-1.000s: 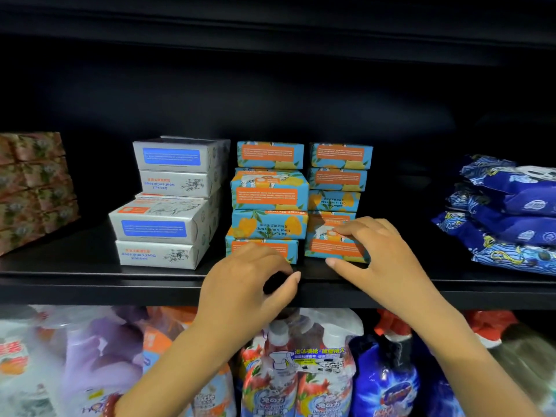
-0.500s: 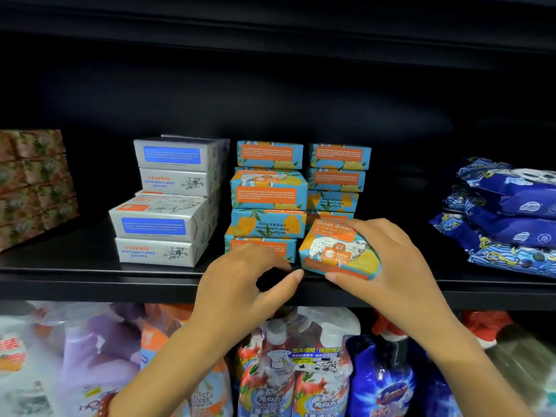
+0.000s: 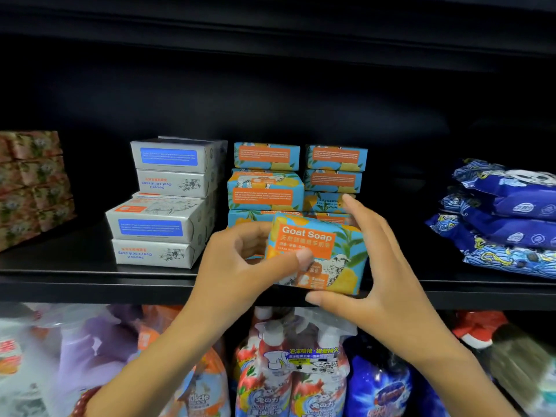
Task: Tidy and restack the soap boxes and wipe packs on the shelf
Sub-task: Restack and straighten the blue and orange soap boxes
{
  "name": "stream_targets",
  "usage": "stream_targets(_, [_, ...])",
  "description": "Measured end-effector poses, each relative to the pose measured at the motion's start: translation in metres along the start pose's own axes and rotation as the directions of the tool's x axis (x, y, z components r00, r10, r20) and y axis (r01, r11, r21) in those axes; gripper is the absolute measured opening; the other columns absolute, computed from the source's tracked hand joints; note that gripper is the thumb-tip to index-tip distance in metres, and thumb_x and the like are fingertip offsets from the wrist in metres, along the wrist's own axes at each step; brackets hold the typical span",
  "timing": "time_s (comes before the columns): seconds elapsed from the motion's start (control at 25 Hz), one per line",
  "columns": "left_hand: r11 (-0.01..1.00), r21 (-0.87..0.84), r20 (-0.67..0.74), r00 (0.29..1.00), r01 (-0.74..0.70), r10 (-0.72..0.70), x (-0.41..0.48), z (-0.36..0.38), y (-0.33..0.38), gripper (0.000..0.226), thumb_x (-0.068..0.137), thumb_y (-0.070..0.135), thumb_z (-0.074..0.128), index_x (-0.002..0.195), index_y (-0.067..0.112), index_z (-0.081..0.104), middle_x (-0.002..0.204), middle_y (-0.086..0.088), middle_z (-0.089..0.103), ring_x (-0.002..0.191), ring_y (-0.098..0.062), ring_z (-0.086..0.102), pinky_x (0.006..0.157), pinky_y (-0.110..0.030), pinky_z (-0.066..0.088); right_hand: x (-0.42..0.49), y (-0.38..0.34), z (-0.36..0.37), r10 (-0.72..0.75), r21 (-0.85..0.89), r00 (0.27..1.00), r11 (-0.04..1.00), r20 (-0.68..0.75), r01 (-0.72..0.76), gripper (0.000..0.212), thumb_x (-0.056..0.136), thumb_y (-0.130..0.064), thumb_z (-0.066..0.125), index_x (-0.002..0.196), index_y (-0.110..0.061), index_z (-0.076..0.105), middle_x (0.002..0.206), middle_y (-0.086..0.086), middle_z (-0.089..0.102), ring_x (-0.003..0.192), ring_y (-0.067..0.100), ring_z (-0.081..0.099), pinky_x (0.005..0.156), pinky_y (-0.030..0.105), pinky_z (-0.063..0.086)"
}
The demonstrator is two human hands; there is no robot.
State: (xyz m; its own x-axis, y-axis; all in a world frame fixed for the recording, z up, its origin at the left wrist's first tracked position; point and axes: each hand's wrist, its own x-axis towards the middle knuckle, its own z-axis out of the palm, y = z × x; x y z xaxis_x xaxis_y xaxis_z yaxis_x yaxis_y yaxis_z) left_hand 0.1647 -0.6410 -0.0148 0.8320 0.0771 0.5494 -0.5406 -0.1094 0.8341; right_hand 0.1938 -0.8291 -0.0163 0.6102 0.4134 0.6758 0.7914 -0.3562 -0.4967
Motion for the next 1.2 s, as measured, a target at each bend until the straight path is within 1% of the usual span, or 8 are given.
stream_targets(0.12, [0.998, -0.039, 0.019, 0.999, -0.047, 0.048, 0.001, -0.004, -0.001, 0.038, 0.062, 0.019, 0.085, 0.098, 0.016, 0.073, 0.099, -0.001, 0.074, 0.095, -0.017, 0.069, 0.08, -0.026, 0.054, 0.003, -0.002, -0.002, 0.155, 0.234, 0.988, 0.96, 0.009, -0.153, 0.081, 0.063, -0.053, 0.075, 0.134, -0.041, 0.038, 0.124, -0.027, 0.051, 0.113, -0.006, 0.052, 0.089, 0.013, 0.046])
stream_targets(0.28, [0.992, -0.065, 0.045, 0.993, -0.109, 0.112, -0.003, -0.004, 0.0, 0.051, 0.06, 0.013, 0.088, 0.107, 0.014, 0.067, 0.108, -0.001, 0.071, 0.104, -0.016, 0.066, 0.083, -0.023, 0.051, 0.004, -0.008, 0.002, -0.02, 0.064, 0.981, 0.997, -0.193, 0.032, 0.036, 0.072, -0.02, 0.079, 0.104, -0.024, 0.062, 0.105, -0.015, 0.061, 0.103, 0.005, 0.058, 0.081, 0.014, 0.047])
stream_targets(0.52, [0.999, -0.031, 0.085, 0.996, -0.019, 0.021, -0.003, -0.006, 0.002, 0.068, 0.054, 0.034, 0.08, 0.118, 0.027, 0.057, 0.111, 0.014, 0.069, 0.105, -0.004, 0.064, 0.084, -0.018, 0.051, 0.0, -0.003, 0.008, -0.233, -0.098, 0.904, 0.973, -0.359, 0.211, 0.055, 0.061, 0.023, 0.067, 0.098, -0.017, 0.06, 0.111, -0.005, 0.057, 0.113, 0.005, 0.052, 0.091, 0.013, 0.041])
stream_targets(0.72, [0.999, -0.021, 0.137, 0.99, -0.041, 0.044, -0.002, -0.003, -0.003, 0.061, 0.051, 0.027, 0.086, 0.107, 0.027, 0.063, 0.111, 0.004, 0.069, 0.106, -0.014, 0.065, 0.088, -0.031, 0.052, -0.005, 0.0, 0.011, -0.254, -0.127, 0.916, 0.966, -0.312, 0.224, 0.052, 0.07, 0.01, 0.066, 0.11, -0.021, 0.053, 0.127, -0.006, 0.049, 0.125, 0.009, 0.044, 0.094, 0.016, 0.042])
stream_targets(0.8, [0.992, 0.028, 0.115, 0.986, -0.122, 0.118, -0.003, -0.004, -0.003, 0.061, 0.052, 0.027, 0.086, 0.108, 0.029, 0.06, 0.111, 0.005, 0.068, 0.105, -0.012, 0.064, 0.084, -0.025, 0.052, -0.004, 0.001, 0.007, -0.107, -0.059, 0.96, 0.994, -0.259, 0.095, 0.07, 0.068, 0.005, 0.077, 0.124, -0.027, 0.048, 0.134, -0.009, 0.044, 0.126, 0.006, 0.043, 0.094, 0.016, 0.043])
stream_targets(0.92, [0.949, 0.155, 0.13, 0.958, -0.274, 0.255, -0.004, -0.006, 0.0, 0.065, 0.058, 0.032, 0.086, 0.114, 0.03, 0.053, 0.116, 0.007, 0.064, 0.112, -0.015, 0.061, 0.089, -0.029, 0.051, -0.003, -0.003, 0.003, 0.11, 0.128, 0.991, 0.987, -0.078, -0.099, 0.094, 0.063, -0.025, 0.083, 0.141, -0.032, 0.031, 0.134, -0.015, 0.044, 0.122, 0.0, 0.046, 0.094, 0.016, 0.044])
stream_targets(1.08, [0.875, 0.295, 0.159, 0.923, -0.384, 0.351, -0.004, -0.007, 0.001, 0.065, 0.065, 0.039, 0.081, 0.121, 0.032, 0.049, 0.125, 0.01, 0.056, 0.121, -0.023, 0.053, 0.097, -0.045, 0.046, -0.002, -0.01, -0.001, 0.192, 0.276, 0.981, 0.943, 0.002, -0.185, 0.096, 0.05, -0.042, 0.078, 0.134, -0.045, 0.031, 0.128, -0.019, 0.049, 0.113, -0.007, 0.052, 0.085, 0.01, 0.046])
stream_targets(1.2, [0.813, 0.344, 0.192, 0.883, -0.47, 0.429, -0.003, -0.011, 0.001, 0.058, 0.072, 0.034, 0.078, 0.122, 0.027, 0.05, 0.128, 0.013, 0.052, 0.124, -0.018, 0.05, 0.099, -0.041, 0.045, 0.001, -0.011, -0.004, 0.185, 0.381, 0.983, 0.908, 0.006, -0.173, 0.085, 0.05, -0.039, 0.077, 0.127, -0.042, 0.04, 0.123, -0.017, 0.052, 0.112, -0.002, 0.054, 0.087, 0.018, 0.05])
